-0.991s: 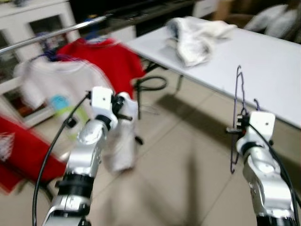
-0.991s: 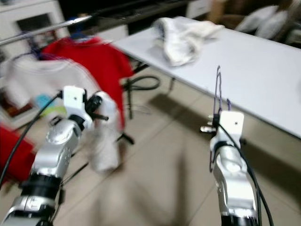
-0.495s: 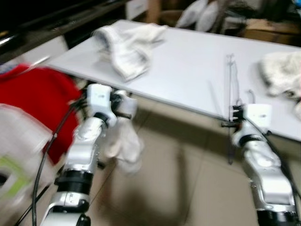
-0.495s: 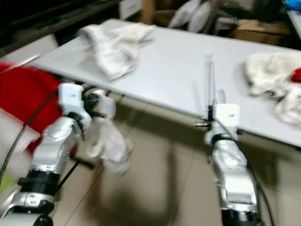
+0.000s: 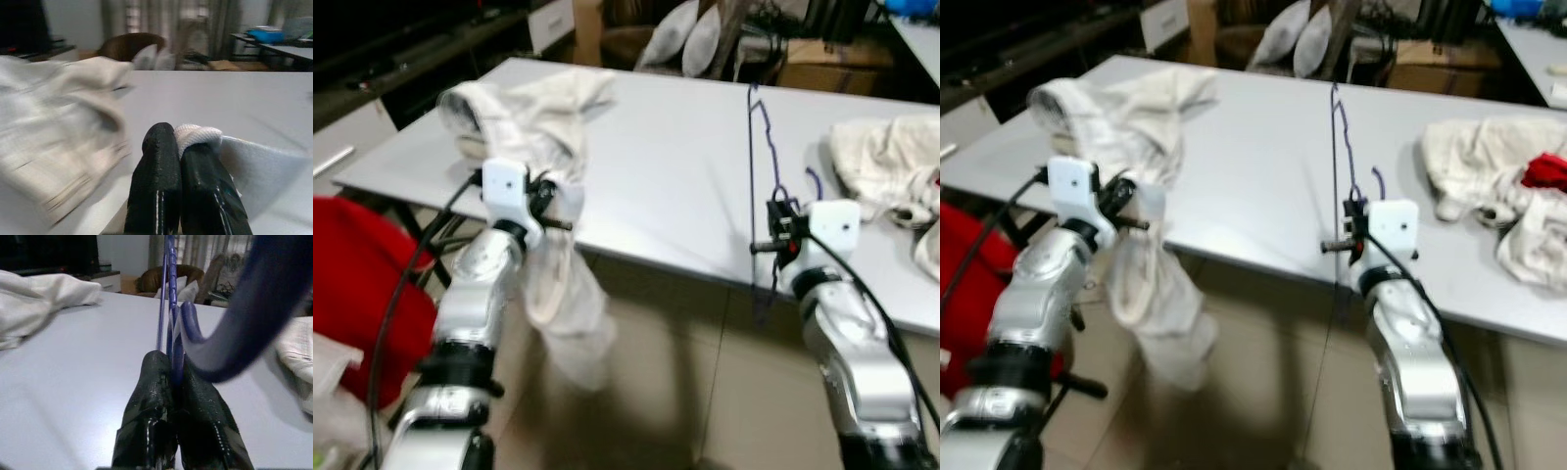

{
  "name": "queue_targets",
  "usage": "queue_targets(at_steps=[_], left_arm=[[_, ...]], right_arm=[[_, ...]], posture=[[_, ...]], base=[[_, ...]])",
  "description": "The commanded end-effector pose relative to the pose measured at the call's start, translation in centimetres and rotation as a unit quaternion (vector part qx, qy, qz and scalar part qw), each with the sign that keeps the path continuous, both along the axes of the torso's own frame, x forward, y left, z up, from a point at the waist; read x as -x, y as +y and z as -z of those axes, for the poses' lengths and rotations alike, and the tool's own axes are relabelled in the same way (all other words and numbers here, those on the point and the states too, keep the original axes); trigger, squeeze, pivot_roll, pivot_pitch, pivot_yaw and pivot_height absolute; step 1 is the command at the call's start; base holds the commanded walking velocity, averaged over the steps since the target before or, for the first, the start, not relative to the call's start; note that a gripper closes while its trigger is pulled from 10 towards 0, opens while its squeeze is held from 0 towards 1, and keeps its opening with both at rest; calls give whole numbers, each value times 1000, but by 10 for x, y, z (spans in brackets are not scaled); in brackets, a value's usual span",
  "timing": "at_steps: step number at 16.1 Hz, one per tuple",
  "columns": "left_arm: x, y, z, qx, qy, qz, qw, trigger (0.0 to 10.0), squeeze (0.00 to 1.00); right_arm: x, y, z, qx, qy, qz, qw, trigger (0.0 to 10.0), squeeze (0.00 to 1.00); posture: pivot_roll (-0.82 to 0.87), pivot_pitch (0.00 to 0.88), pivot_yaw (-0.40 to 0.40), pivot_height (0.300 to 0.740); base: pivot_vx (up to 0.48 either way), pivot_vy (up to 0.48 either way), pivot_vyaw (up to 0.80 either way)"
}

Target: Hang hanger

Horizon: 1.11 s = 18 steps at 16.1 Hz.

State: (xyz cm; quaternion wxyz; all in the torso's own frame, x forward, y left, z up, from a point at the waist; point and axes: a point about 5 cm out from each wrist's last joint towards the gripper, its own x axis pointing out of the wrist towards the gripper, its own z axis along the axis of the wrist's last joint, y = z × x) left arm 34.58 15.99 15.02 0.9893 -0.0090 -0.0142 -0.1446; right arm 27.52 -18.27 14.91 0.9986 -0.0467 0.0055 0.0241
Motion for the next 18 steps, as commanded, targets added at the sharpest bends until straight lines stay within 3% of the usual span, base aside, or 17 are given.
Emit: queue_targets(at_steps=[1, 3, 5, 8, 9, 10, 12, 13, 14, 15, 17, 18], left_arm=[[-8, 1, -19, 0, -32, 13, 999, 10000, 0], [-17, -9, -32, 2, -47, 36, 998, 10000, 0], [-31, -28, -51, 12, -64, 74, 995, 10000, 0], [-54, -65, -102, 48, -101, 135, 985, 10000, 0], [-61, -76, -143, 59, -139, 154, 977, 10000, 0], [-61, -86, -200, 89, -191, 169, 963, 10000, 0], [-49, -85, -280, 164, -261, 175, 935, 10000, 0], [-42, -79, -305, 186, -288, 174, 923, 10000, 0], [-41, -72, -311, 168, -301, 157, 926, 10000, 0], [-49, -63, -297, 127, -289, 124, 941, 10000, 0], [-67, -47, -243, 38, -230, 68, 970, 10000, 0], [-71, -41, -226, 8, -211, 53, 976, 10000, 0]], right_arm=[[0, 4, -5, -6, -13, -9, 1000, 10000, 0], [-1, 1, -4, -11, -11, 4, 1000, 10000, 0], [-2, -1, -5, -14, -11, 15, 1000, 10000, 0], [-1, -2, -5, -17, -8, 20, 1000, 10000, 0], [-1, -2, -5, -18, -8, 20, 1000, 10000, 0], [-2, -3, -5, -18, -8, 21, 1000, 10000, 0], [-2, -3, -4, -11, -7, 20, 1000, 10000, 0], [-1, -2, -6, -10, -10, 21, 1000, 10000, 0], [1, -3, -7, -13, -14, 27, 999, 10000, 0], [2, -3, -7, -15, -15, 31, 999, 10000, 0], [4, 1, -5, -17, -13, 27, 999, 10000, 0], [4, 2, -4, -17, -12, 23, 1000, 10000, 0]], posture=[[-31, 0, 58, 740], [-29, 0, 61, 740], [-38, 0, 75, 740], [-45, 0, 80, 740], [-38, 0, 67, 740], [-36, 0, 62, 740], [-57, 0, 84, 740], [-66, 0, 95, 740], [-73, 0, 109, 740], [-80, 0, 118, 740], [-74, 0, 113, 740], [-70, 0, 108, 740]], base=[[446, 0, 0], [446, 0, 0], [433, 0, 0], [430, 0, -171], [431, 0, -556], [439, 0, -513], [379, 0, 0], [341, 0, 0], [322, 0, 0], [322, 0, 0], [321, 0, 0], [322, 0, 0]])
